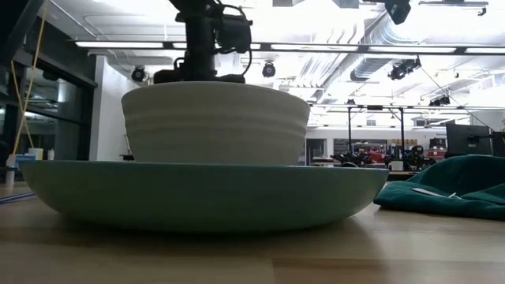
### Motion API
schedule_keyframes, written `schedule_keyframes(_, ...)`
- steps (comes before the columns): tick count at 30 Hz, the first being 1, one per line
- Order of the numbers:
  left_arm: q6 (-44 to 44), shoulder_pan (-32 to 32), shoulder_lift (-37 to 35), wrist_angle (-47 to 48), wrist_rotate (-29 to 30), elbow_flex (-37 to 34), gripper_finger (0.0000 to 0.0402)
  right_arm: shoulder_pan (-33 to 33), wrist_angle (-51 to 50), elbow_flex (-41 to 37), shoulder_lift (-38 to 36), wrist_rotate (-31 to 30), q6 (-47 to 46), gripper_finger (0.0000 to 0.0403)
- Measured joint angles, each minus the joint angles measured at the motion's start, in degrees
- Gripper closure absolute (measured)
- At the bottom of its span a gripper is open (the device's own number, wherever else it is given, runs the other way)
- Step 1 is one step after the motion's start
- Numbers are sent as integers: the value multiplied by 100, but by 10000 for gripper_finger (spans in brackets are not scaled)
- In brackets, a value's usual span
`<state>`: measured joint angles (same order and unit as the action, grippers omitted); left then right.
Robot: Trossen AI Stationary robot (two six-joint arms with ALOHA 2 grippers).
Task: Set table place
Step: Place the purple fork inside the white bowl
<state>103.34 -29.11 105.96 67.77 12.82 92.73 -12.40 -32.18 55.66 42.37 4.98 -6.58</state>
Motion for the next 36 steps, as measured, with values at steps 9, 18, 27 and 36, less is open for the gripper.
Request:
schedule_keyframes(9, 820, -14, 289, 61, -105, 2, 383, 0, -84, 0, 0, 4, 45, 402)
schedule_keyframes(18, 1288, -14, 432, -282, -124, -60, 383, 0, -288, 0, -10, 13, 137, 402)
schedule_keyframes(27, 1394, -14, 567, -174, -170, -63, 382, 0, -402, 0, -57, 15, 170, 402)
schedule_keyframes(36, 1564, -34, 580, 25, -15, -66, 382, 0, -405, 0, -57, 16, 118, 402)
